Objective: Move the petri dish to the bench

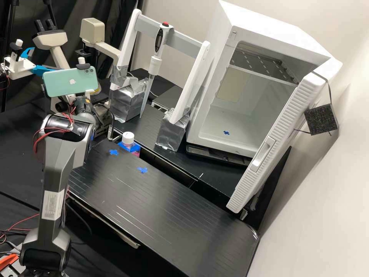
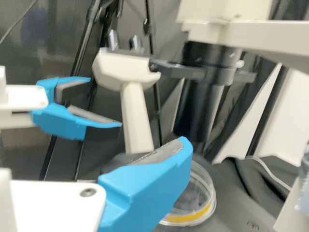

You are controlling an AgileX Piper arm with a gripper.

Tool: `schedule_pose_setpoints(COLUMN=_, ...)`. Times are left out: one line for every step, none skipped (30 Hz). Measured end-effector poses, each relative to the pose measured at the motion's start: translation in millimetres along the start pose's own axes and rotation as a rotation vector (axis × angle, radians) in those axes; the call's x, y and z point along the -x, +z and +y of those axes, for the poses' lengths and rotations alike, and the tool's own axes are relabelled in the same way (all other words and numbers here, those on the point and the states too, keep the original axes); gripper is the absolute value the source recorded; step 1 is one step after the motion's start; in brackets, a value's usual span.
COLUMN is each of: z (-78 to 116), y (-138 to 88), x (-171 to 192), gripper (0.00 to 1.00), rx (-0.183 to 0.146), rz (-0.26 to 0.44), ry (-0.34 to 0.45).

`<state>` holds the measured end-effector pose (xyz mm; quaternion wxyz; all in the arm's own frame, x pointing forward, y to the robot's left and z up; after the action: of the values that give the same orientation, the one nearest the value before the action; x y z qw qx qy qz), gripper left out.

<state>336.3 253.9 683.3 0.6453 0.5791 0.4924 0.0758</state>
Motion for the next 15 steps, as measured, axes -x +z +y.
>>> schedule_pose_setpoints(z=-1.1, y=2, x=-1, gripper=1.0, rx=-0.006, rz=0.004, ry=0.01)
schedule_pose_setpoints(z=-2.5, y=3, x=-2, gripper=1.0, rx=-0.003, rz=0.005, ry=0.017)
schedule_pose_setpoints(z=-3.2, y=4, x=-3, gripper=1.0, rx=-0.004, rz=0.003, ry=0.028)
schedule_pose_setpoints(z=-4.7, y=5, x=-5, gripper=1.0, rx=-0.003, rz=-0.001, ry=0.034)
schedule_pose_setpoints(z=-6.2, y=6, x=-7, gripper=1.0, rx=-0.004, rz=-0.004, ry=0.038)
schedule_pose_setpoints(z=-6.8, y=7, x=-9, gripper=1.0, rx=-0.001, rz=-0.004, ry=0.041)
schedule_pose_setpoints(z=-7.9, y=7, x=-12, gripper=1.0, rx=0.001, rz=-0.002, ry=0.041)
schedule_pose_setpoints(z=-9.3, y=9, x=-15, gripper=1.0, rx=-0.002, rz=-0.013, ry=0.042)
schedule_pose_setpoints(z=-8.8, y=10, x=-17, gripper=1.0, rx=-0.003, rz=-0.016, ry=0.049)
schedule_pose_setpoints(z=-7.8, y=11, x=-19, gripper=1.0, rx=-0.007, rz=-0.024, ry=0.056)
schedule_pose_setpoints(z=-8.1, y=13, x=-21, gripper=1.0, rx=-0.012, rz=-0.034, ry=0.06)
schedule_pose_setpoints(z=-6.9, y=15, x=-23, gripper=1.0, rx=-0.02, rz=-0.046, ry=0.069)
schedule_pose_setpoints(z=-5.8, y=16, x=-24, gripper=1.0, rx=-0.026, rz=-0.054, ry=0.075)
schedule_pose_setpoints(z=-3.4, y=16, x=-25, gripper=1.0, rx=-0.03, rz=-0.061, ry=0.084)
schedule_pose_setpoints(z=-1.7, y=17, x=-27, gripper=1.0, rx=-0.038, rz=-0.07, ry=0.093)
